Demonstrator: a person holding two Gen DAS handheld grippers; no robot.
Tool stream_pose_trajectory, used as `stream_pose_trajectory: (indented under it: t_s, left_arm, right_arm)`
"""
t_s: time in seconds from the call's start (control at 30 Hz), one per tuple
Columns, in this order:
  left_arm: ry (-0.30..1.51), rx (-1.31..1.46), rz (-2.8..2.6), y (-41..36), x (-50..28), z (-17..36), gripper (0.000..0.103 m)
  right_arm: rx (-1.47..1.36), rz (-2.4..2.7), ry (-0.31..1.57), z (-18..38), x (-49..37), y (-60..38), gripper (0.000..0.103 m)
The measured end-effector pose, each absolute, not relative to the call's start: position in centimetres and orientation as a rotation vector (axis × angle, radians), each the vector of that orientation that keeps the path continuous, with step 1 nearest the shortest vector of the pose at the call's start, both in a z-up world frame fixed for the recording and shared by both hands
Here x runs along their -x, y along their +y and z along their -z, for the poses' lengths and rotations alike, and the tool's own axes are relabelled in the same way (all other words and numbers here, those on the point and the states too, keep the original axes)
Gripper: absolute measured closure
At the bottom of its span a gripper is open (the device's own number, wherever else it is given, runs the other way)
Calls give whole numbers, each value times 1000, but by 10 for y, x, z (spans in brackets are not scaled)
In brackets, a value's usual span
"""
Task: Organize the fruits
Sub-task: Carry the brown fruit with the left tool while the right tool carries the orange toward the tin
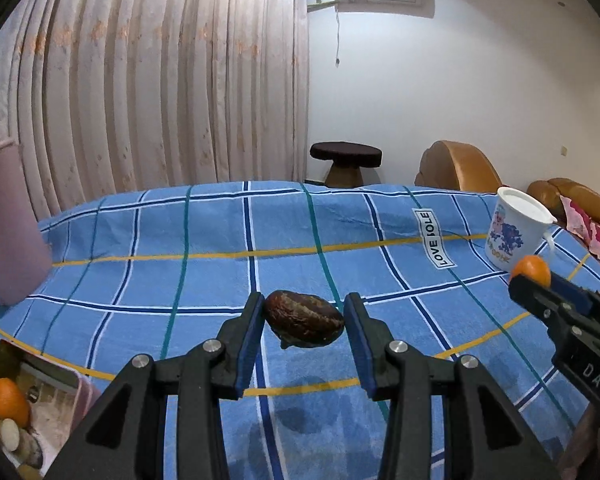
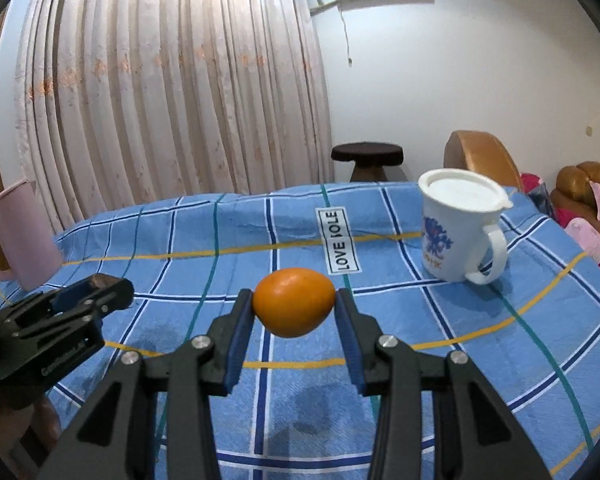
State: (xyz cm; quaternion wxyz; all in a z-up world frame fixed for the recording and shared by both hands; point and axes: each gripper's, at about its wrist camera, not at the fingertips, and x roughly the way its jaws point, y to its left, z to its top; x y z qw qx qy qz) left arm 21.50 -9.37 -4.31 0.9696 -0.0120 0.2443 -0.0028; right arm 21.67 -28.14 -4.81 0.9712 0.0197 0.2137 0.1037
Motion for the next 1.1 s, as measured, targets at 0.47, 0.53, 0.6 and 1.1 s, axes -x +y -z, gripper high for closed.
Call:
stream_pose_trajectory:
  t_s: [0.47,0.53,0.6,1.1]
  left_arm:
    - [449,2,11,-91,-171,40,60]
    - [435,6,11,-86,-159,38,60]
    - [433,3,15,-83,-150,39,60]
    - [414,17,-3,-24,-68,26,60]
  right_arm:
    - [48,-253,370,46,-180,-261,59]
    - [58,-264,371,48,-173,-257,59]
    - [73,-283,369,48,-166,-250,59]
    - [111,-485,374,44,-117,-175,59]
